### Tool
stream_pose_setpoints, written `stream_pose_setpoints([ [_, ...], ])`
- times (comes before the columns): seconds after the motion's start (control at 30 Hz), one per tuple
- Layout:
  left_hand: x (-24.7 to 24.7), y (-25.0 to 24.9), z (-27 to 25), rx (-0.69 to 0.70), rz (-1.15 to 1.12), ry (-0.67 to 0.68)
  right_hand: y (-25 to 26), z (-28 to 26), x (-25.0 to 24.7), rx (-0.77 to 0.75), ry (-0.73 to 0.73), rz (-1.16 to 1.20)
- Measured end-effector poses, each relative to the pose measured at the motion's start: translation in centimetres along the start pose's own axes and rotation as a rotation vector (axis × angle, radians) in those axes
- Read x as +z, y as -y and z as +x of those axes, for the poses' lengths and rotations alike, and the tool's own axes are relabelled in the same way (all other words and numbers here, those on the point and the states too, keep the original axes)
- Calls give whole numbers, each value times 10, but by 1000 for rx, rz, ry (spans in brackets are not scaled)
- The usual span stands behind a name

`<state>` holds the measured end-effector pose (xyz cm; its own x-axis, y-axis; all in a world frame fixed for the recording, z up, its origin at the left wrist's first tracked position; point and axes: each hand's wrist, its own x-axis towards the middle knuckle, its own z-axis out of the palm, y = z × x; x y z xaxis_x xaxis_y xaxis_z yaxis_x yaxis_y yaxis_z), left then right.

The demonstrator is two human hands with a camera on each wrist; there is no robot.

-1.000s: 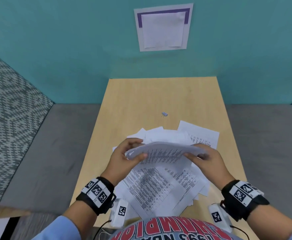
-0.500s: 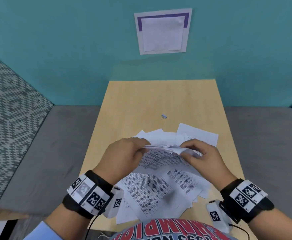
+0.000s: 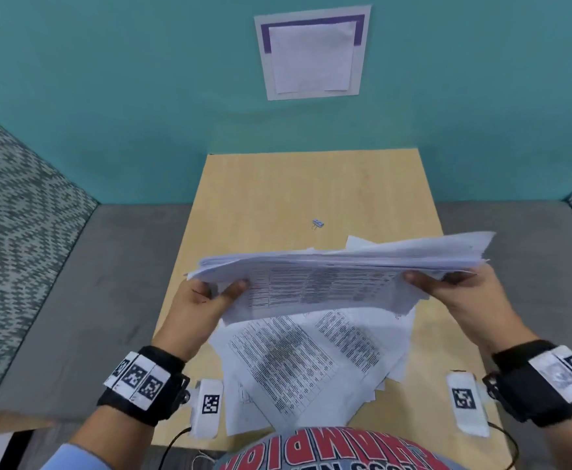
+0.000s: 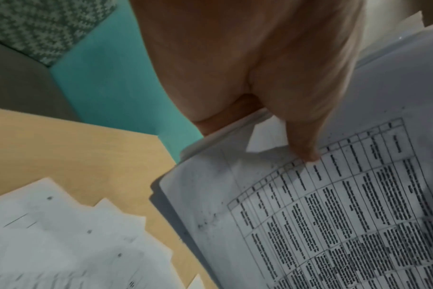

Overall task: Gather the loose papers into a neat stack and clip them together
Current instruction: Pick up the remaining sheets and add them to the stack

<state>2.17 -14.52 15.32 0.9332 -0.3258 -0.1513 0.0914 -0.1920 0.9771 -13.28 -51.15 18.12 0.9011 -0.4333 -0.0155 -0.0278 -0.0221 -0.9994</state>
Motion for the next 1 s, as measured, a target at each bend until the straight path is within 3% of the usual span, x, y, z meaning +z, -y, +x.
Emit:
stream_pose_setpoints([
  [0.07, 9, 18, 1, -83, -6, 80, -28, -6, -4, 41, -31, -77],
  [0.23, 13, 96, -3, -174, 350, 269, -122, -32, -11, 244, 168, -441],
  [0.37, 16, 113, -1, -158, 416, 153, -132, -22, -5, 210, 94, -496],
  [0.43, 17, 96, -1, -183, 334, 57, -124, -14, -3, 206, 34, -453],
  [0.5, 14, 71, 0, -119, 319, 23, -106, -8, -5, 150, -3, -499],
  [0.6, 9, 21, 3, 187, 514, 94, -70, -3, -2, -115, -38, -775],
  [0.67, 14, -18, 0, 407, 686, 190, -47, -1, 17, -261, 70, -874],
  [0.8, 37, -80, -10, 595, 947, 333, -18, 3, 74, -236, 357, -734],
  [0.9, 42, -110, -17, 630, 1051, 268, -18, 11, 91, -143, 355, -528],
  [1.0, 19, -130, -25, 486, 877, 107, -11, 11, 89, -16, 255, -310],
])
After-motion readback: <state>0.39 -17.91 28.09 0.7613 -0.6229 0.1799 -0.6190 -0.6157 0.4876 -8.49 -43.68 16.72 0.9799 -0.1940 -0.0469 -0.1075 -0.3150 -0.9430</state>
